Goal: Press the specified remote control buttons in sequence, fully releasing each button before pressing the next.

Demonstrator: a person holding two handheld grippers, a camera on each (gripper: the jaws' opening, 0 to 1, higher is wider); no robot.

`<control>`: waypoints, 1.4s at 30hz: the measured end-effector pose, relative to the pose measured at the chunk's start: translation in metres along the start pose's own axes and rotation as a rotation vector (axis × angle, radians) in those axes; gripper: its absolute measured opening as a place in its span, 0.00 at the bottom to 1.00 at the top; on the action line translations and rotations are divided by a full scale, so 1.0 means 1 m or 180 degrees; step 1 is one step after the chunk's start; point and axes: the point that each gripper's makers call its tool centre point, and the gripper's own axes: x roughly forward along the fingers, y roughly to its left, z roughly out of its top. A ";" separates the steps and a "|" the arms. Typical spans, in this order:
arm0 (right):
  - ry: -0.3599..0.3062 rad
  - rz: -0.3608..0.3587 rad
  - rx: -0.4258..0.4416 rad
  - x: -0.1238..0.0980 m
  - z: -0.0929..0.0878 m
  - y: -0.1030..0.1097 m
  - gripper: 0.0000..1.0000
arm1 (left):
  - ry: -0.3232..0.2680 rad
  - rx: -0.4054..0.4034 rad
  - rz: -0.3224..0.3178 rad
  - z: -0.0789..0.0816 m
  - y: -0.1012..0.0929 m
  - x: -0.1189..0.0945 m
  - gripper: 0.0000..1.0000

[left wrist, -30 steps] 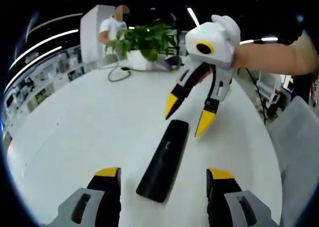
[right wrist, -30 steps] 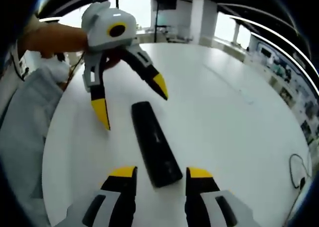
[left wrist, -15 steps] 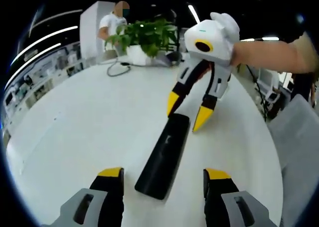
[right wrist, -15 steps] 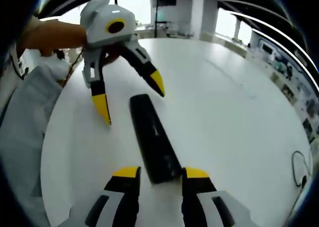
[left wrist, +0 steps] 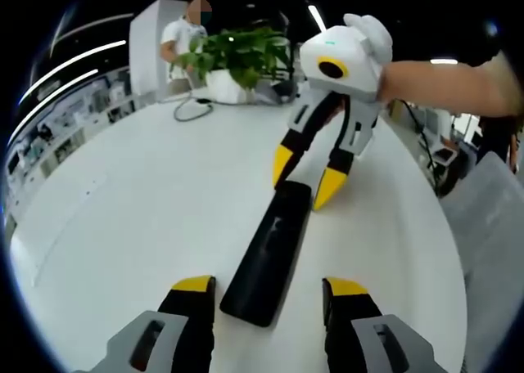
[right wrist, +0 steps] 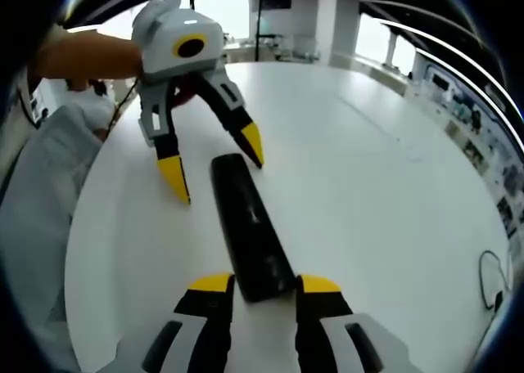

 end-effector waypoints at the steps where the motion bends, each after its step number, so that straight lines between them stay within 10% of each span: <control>1: -0.0001 0.0000 -0.0005 0.000 0.000 0.000 0.26 | 0.0004 0.0010 0.0005 0.000 0.000 0.000 0.51; 18: 0.0028 0.0028 -0.0105 -0.001 0.001 0.007 0.24 | 0.0075 0.0212 0.0058 -0.005 0.003 0.001 0.28; 42: 0.0076 -0.0001 -0.0230 -0.003 0.000 0.010 0.23 | 0.0155 0.0393 0.0026 -0.008 -0.001 0.000 0.26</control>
